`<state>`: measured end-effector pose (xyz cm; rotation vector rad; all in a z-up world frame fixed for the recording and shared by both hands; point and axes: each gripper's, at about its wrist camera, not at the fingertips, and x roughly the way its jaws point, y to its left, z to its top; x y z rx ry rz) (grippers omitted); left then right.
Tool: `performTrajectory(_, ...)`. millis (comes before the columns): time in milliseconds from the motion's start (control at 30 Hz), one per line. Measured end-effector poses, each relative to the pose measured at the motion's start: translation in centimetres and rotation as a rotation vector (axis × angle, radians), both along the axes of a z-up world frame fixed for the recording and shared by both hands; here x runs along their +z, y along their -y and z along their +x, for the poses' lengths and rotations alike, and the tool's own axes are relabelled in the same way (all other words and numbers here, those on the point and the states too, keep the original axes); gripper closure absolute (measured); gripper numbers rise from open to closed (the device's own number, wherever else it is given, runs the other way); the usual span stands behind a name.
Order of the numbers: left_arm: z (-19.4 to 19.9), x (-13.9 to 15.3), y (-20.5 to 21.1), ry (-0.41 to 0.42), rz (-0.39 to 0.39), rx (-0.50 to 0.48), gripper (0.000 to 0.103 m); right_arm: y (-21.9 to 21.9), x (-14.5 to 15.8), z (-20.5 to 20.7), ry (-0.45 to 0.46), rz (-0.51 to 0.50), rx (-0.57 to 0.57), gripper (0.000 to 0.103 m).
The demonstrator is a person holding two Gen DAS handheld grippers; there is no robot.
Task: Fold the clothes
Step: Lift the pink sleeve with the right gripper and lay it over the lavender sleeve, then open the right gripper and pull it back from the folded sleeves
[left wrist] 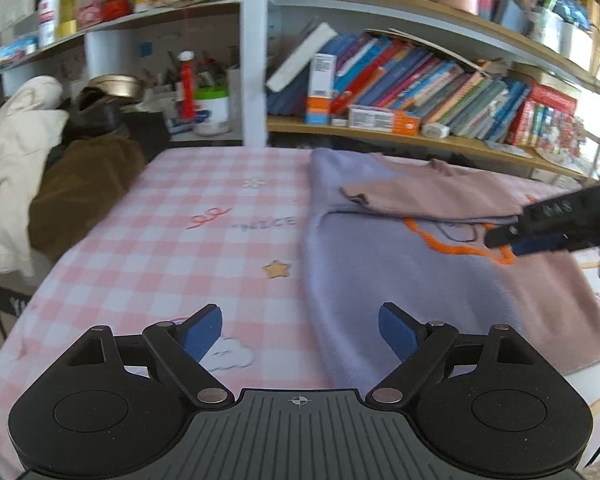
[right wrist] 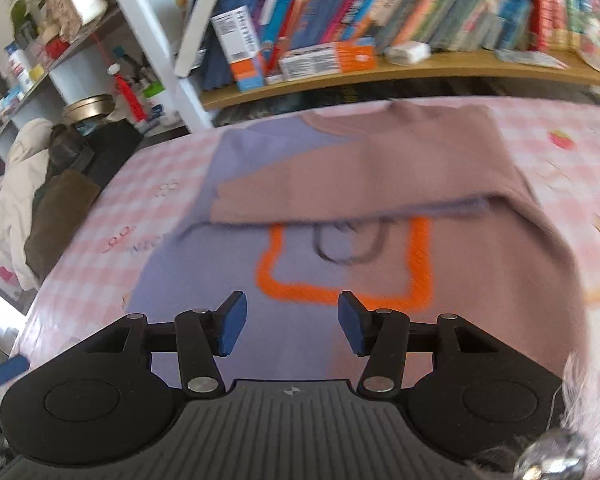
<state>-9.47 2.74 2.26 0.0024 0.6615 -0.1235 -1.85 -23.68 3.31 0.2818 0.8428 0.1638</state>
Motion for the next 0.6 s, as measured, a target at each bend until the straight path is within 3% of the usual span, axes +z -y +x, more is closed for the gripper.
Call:
performTrajectory(433,1.2,-1.2,2.6,-0.073,-0.010,-0.021,0.015,6.8,-0.6,-9.4,-0.001,-0.073,-0.280,0.050)
performTrajectory(600,0.9,-1.0,4.1,-0.069,-0.004,-0.045,0.015,7.2,-1.3,-11.3,-0.020,-0.085,-0.307,0.047)
